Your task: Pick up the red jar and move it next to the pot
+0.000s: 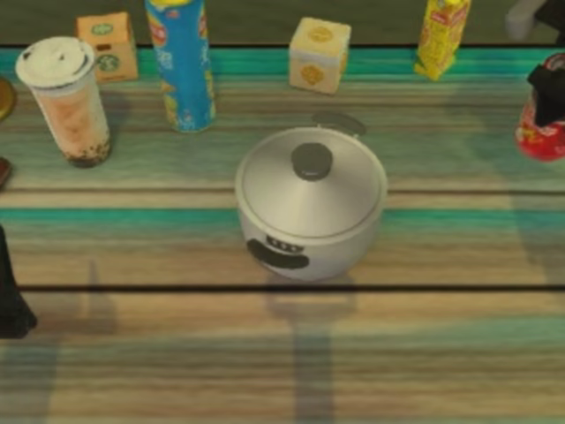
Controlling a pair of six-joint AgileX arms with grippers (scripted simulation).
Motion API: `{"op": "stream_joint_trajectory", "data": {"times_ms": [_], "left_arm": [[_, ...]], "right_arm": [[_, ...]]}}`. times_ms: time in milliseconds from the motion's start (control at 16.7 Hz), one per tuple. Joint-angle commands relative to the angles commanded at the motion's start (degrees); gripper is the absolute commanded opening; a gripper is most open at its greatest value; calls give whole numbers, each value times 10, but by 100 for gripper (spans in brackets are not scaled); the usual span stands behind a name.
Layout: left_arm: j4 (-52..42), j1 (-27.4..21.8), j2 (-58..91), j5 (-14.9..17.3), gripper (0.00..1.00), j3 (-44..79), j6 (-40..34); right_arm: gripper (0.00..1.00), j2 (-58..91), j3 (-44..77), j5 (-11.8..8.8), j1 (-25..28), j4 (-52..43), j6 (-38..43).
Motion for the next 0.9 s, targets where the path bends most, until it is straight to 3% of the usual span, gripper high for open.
{"op": "stream_joint_trajectory", "data": {"times_ms": [480, 900], "left_arm": [[0, 0, 0, 0, 100, 0, 0], [0, 0, 0, 0, 100, 0, 0]], "right_arm": [[0, -212, -314, 1, -4, 100, 8], [0, -257, -367, 1, -6, 125, 10]]}}
